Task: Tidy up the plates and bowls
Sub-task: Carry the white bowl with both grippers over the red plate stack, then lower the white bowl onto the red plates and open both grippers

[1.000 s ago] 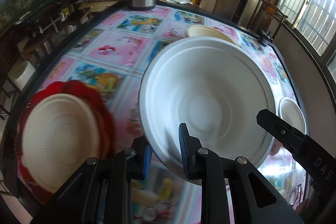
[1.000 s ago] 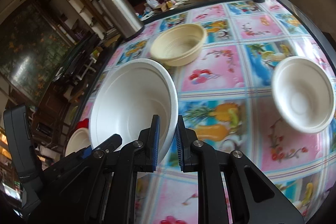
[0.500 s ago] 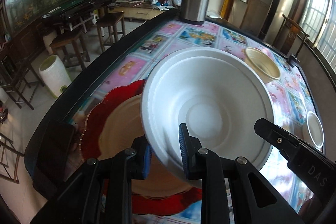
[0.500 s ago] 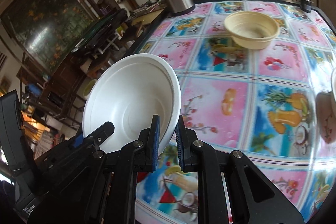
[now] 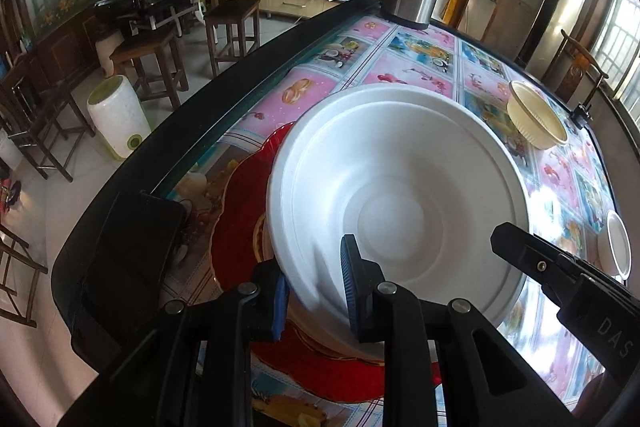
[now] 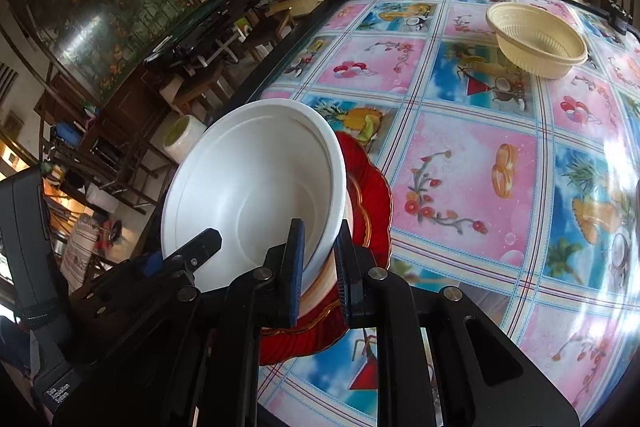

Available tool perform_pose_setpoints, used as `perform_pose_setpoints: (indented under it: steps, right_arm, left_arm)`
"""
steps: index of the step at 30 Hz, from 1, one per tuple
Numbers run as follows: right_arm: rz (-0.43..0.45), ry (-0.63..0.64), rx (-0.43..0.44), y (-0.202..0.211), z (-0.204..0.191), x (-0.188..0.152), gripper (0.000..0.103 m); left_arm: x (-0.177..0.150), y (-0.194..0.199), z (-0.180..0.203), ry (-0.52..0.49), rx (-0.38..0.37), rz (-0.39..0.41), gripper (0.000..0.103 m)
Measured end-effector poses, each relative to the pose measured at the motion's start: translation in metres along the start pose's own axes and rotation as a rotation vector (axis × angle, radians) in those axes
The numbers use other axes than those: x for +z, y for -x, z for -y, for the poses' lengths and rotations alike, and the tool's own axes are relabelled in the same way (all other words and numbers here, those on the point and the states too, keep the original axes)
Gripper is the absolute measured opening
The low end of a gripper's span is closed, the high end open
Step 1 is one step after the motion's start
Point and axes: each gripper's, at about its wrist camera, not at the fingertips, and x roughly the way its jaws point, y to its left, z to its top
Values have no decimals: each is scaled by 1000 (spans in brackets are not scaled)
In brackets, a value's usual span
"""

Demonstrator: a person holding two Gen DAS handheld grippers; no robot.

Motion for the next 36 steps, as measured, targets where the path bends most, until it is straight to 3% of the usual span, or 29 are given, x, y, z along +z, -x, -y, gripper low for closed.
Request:
perform_pose_setpoints:
  steps: [9, 27, 29, 30, 32, 33, 36]
  right_arm:
    - [-9, 6, -3, 2, -3, -9, 15]
    - [-50, -1, 3, -6, -3, -13, 16]
    - [-49, -13, 11, -5, -1, -14, 16]
    - [-49, -21, 10, -4, -1, -14, 18]
    - [-39, -31, -1, -2, 1, -13, 37]
    - [-34, -34, -2, -1, 2, -14, 41]
    - [-25, -39, 5, 4, 3, -14, 43]
  left_arm:
    - [-6, 17, -5, -9, -15, 26, 23]
    - [-12, 14, -10, -19, 14, 20, 24]
    - [-12, 15, -11, -20, 21, 20, 29]
    - [-11, 16, -11, -22, 31, 24, 36]
    - [-10, 19, -12, -17, 29, 42, 49]
    - [-10, 22, -13, -11, 23, 54, 55]
    - [-8, 30, -13, -9, 41, 103, 64]
